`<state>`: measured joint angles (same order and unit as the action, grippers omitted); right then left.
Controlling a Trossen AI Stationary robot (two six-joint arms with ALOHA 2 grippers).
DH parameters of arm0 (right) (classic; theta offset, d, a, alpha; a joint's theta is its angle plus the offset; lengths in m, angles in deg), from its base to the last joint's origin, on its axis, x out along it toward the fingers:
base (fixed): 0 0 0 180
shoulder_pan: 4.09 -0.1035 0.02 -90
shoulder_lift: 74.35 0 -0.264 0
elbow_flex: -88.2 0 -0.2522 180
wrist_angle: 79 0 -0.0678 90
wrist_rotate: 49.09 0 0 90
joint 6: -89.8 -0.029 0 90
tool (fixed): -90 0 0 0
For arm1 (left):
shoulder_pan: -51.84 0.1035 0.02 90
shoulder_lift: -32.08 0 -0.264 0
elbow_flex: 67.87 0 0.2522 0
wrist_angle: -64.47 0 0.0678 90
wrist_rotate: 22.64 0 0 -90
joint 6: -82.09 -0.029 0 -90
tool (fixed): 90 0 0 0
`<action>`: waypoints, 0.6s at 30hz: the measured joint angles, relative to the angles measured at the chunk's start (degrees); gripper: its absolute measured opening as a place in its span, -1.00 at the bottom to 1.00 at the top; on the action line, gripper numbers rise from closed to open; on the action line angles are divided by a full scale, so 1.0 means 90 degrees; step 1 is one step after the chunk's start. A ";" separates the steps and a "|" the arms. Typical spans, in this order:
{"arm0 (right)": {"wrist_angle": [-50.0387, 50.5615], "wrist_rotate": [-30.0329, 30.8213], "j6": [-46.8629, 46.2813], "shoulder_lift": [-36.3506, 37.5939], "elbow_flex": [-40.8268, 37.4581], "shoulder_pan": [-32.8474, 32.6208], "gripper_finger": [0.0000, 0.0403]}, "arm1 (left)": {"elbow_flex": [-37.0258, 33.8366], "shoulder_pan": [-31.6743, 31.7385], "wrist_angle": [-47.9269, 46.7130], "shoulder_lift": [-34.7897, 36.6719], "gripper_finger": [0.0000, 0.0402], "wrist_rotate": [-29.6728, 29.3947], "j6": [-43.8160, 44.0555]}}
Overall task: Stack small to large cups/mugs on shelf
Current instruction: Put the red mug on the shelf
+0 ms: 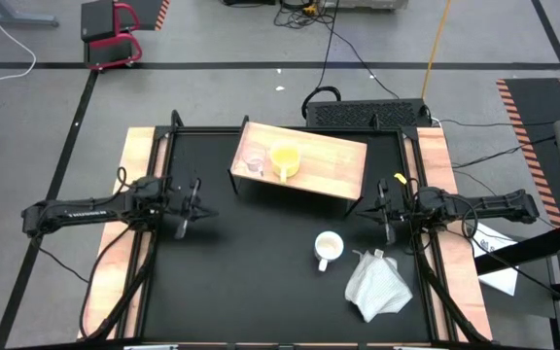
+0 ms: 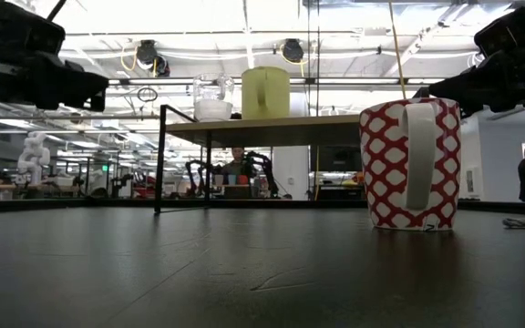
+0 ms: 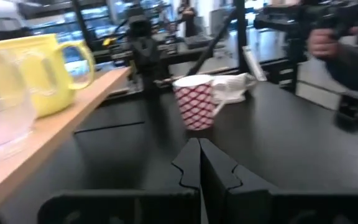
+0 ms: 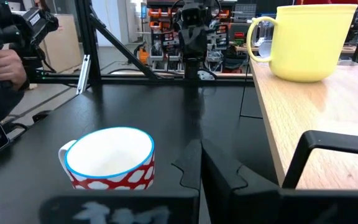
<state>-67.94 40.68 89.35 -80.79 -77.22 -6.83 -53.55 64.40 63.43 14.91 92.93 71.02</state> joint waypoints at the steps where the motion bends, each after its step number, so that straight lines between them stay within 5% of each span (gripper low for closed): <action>1: -0.0004 0.0000 0.0002 0.0000 0.0002 0.0000 -1.00 | 0.0000 0.0000 0.0002 0.0000 -1.00 0.0118 0.0002; 18: 0.0047 0.0000 0.0182 -0.0002 0.0000 0.0000 -1.00 | 0.0002 0.0000 -0.0420 0.0000 -0.99 0.0273 -0.0279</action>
<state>-67.52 40.68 90.99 -80.81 -77.22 -6.83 -53.53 64.40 59.65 14.91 95.39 68.51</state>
